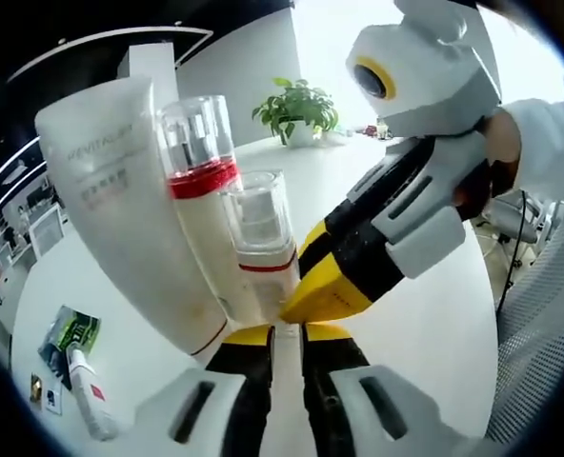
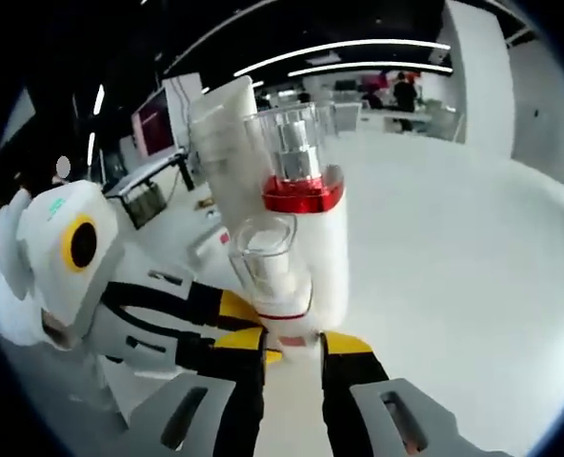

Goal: Arrange the skincare products in the storage area until every visible bottle or jar stands upright without overlapping.

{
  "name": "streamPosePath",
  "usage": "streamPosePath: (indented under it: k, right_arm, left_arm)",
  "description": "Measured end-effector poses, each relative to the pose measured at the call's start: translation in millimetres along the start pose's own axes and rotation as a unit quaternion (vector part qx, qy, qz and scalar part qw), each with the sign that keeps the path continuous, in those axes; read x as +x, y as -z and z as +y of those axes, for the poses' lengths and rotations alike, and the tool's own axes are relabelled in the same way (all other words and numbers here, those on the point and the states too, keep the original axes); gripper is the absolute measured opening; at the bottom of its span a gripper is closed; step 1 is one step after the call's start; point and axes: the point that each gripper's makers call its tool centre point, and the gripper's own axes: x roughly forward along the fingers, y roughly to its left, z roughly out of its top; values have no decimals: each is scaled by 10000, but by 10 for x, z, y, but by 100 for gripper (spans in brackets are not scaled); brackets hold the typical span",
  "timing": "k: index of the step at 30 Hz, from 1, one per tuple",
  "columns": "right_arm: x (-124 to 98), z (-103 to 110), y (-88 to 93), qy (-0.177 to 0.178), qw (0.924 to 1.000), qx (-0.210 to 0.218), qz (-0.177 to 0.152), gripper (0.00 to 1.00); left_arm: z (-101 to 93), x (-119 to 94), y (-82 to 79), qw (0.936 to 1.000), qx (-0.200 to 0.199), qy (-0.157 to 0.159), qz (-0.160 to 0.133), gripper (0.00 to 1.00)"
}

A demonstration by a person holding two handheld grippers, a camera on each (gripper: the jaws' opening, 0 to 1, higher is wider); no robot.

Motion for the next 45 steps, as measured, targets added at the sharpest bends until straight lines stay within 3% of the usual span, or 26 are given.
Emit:
streamPosePath:
  k: [29, 45]
  right_arm:
    - [13, 50, -3, -66, 10000, 65, 18, 15]
    - [-121, 58, 9, -83, 9999, -70, -8, 28]
  left_arm:
    - [67, 36, 41, 9999, 93, -61, 104, 10]
    - [119, -183, -5, 9999, 37, -47, 123, 15]
